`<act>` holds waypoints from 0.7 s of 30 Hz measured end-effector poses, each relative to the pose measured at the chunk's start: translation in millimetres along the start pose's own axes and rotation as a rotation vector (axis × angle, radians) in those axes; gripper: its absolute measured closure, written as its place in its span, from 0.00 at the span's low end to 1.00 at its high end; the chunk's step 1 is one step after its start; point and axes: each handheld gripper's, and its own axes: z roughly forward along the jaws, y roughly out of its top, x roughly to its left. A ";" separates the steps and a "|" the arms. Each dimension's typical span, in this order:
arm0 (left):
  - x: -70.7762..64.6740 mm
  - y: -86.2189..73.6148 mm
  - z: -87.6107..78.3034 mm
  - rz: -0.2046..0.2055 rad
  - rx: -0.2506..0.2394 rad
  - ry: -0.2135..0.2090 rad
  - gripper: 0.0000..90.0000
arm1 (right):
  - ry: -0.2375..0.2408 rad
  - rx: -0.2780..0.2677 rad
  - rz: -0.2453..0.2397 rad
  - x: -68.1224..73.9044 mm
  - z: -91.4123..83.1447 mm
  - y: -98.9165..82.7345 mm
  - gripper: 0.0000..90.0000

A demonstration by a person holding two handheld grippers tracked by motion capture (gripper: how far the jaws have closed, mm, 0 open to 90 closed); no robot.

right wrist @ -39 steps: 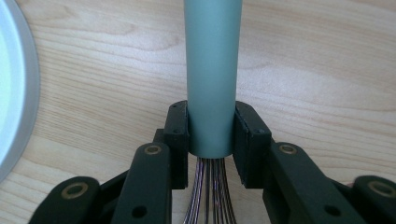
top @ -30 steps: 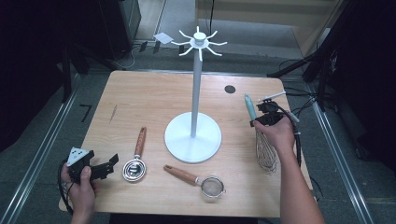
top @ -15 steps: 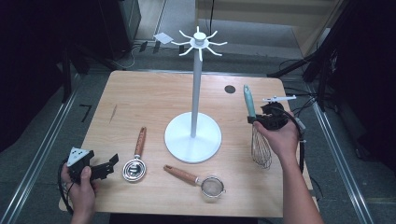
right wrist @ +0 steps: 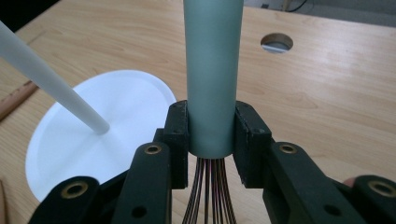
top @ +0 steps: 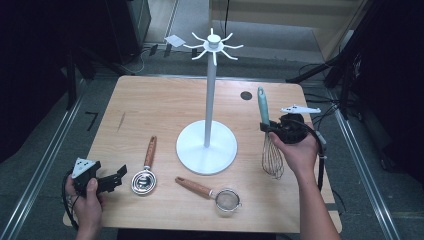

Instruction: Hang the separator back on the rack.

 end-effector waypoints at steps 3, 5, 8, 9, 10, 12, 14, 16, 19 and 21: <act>0.0 0.0 0.0 0.000 0.000 0.000 0.00 | 0.022 -0.041 -0.014 6.0 -4.2 0.3 0.79; -0.1 0.0 0.0 0.000 0.000 0.001 0.00 | 0.027 -0.045 -0.019 7.5 -5.0 0.4 0.79; -0.1 0.0 0.0 0.000 0.000 0.001 0.00 | 0.039 -0.078 -0.031 12.7 -7.7 1.3 0.79; 0.0 0.0 0.0 0.000 0.000 0.001 0.00 | 0.039 -0.078 -0.031 12.7 -7.7 1.3 0.79; 0.0 0.0 0.0 0.000 0.000 0.001 0.00 | 0.056 -0.097 -0.026 15.1 -8.7 1.4 0.79; 0.5 -0.1 0.0 -0.003 -0.002 -0.001 0.00 | 0.064 -0.105 -0.028 16.4 -8.9 1.6 0.79; 0.8 0.0 -0.1 -0.004 0.000 0.001 0.00 | 0.074 -0.122 -0.034 20.1 -9.7 2.0 0.79; 0.7 0.0 0.0 -0.003 -0.001 -0.001 0.00 | 0.082 -0.154 -0.056 25.2 -11.6 3.4 0.79; 0.6 0.0 0.0 -0.003 -0.001 -0.001 0.00 | 0.093 -0.189 -0.061 29.6 -14.8 5.4 0.79; 0.4 -0.1 0.0 -0.003 -0.002 -0.001 0.00 | 0.101 -0.214 -0.066 32.7 -17.6 6.7 0.79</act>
